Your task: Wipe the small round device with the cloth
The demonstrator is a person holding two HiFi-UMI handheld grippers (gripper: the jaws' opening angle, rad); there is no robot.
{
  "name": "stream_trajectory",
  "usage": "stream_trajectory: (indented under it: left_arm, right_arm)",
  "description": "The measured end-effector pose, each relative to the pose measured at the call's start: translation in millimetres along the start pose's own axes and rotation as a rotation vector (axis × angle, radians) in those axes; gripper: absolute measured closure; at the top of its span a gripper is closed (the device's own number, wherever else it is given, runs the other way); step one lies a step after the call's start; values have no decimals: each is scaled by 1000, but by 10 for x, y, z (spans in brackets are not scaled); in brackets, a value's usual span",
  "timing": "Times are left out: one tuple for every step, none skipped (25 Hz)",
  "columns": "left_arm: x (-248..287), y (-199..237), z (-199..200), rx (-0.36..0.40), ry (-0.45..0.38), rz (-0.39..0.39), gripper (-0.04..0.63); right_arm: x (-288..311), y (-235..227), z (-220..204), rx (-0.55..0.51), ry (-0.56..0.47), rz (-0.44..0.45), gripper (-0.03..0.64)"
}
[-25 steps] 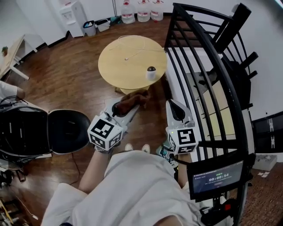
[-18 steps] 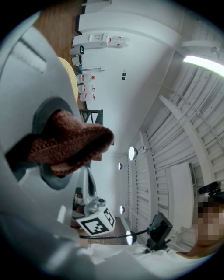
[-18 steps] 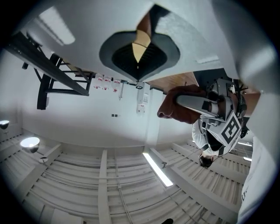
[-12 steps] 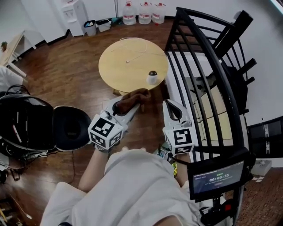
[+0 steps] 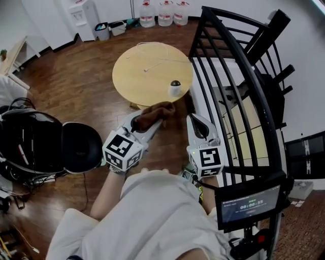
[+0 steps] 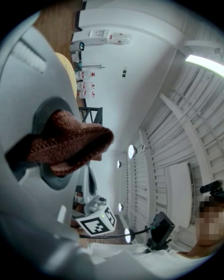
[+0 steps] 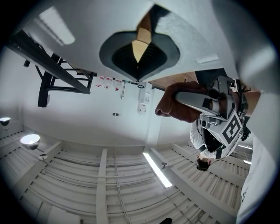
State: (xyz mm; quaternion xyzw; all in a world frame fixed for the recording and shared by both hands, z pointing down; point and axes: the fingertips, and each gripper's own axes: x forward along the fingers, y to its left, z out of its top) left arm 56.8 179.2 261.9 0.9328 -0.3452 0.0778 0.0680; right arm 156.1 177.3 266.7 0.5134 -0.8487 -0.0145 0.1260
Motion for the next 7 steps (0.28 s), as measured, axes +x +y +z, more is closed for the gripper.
stream_trajectory:
  left_arm:
    - [-11, 4, -5, 0, 2, -1, 472]
    - [-16, 9, -12, 0, 3, -1, 472]
    - [-15, 14, -18, 1, 5, -2, 472]
    - [-10, 18, -22, 1, 5, -3, 472]
    - [-4, 22, -24, 1, 6, -4, 472]
    - [3, 25, -24, 1, 6, -5, 472]
    - [9, 29, -24, 1, 6, -6, 472]
  right_arm:
    - [1, 11, -1, 1, 0, -1, 615]
    - [2, 17, -3, 2, 1, -2, 615]
    - [6, 18, -6, 3, 1, -4, 615]
    - [10, 14, -9, 3, 1, -5, 615]
    - [16, 8, -11, 4, 1, -7, 615]
    - [22, 2, -13, 4, 2, -8, 615]
    - [28, -5, -16, 5, 2, -9, 615]
